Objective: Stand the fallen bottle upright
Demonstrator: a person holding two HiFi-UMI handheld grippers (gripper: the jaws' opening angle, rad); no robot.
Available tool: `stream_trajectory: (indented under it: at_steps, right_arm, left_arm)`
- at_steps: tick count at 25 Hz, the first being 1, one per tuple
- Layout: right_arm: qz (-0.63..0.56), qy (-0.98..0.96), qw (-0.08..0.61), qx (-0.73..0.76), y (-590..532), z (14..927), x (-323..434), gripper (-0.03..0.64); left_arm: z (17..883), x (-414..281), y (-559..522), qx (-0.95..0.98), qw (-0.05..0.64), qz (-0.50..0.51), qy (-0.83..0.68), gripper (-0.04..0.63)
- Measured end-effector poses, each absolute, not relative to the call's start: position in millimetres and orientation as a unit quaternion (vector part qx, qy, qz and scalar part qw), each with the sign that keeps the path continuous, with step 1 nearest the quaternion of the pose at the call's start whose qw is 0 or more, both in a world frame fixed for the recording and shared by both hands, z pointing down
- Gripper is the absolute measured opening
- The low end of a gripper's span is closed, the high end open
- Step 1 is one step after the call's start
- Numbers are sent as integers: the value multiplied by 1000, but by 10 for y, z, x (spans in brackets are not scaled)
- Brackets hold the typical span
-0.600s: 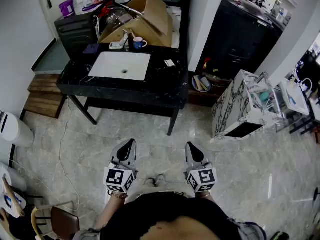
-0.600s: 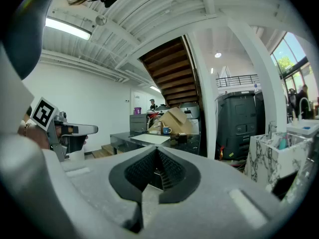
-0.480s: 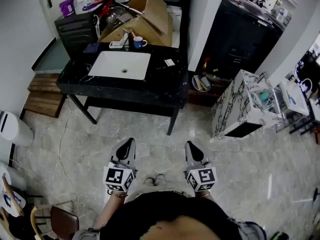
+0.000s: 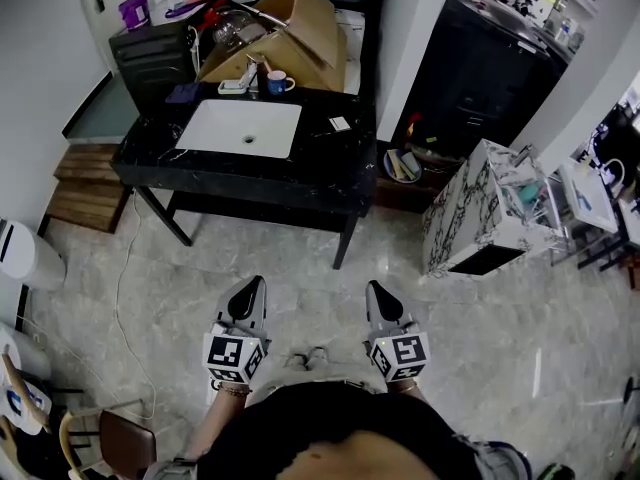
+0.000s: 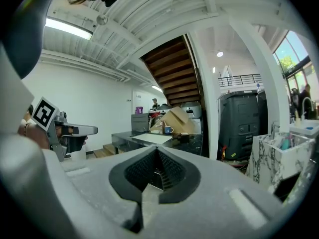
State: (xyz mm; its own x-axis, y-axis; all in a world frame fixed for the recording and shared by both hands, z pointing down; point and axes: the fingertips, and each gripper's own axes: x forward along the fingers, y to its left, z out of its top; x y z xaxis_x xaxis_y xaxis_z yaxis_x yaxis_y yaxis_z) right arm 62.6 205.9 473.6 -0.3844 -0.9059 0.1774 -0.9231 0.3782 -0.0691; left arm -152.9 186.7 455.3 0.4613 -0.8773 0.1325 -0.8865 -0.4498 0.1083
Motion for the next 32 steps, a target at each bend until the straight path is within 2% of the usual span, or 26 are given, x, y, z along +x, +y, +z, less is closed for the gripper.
stream_trajectory:
  at_steps: [12, 13, 14, 15, 17, 32]
  right_arm:
    - [95, -829, 26, 551, 1955, 4777, 694, 5]
    - [95, -828, 25, 552, 1946, 4782, 708, 5]
    - [95, -828, 25, 552, 1935, 4788, 721, 5]
    - [95, -828, 26, 551, 1923, 4793, 733, 5]
    - [97, -829, 28, 551, 1900, 4800, 752, 5]
    - [105, -830, 30, 547, 1729, 4904, 1008, 5]
  left_arm:
    - [4526, -1395, 1804, 868, 74, 12, -492, 5]
    - [4529, -1362, 1795, 870, 73, 12, -487, 49]
    - [4538, -1326, 1782, 872, 74, 14, -483, 206]
    - [4553, -1290, 1765, 875, 76, 17, -478, 298]
    - [4582, -1213, 1736, 880, 84, 20, -466, 328]
    - [4658, -900, 1575, 883, 84, 30, -460, 359]
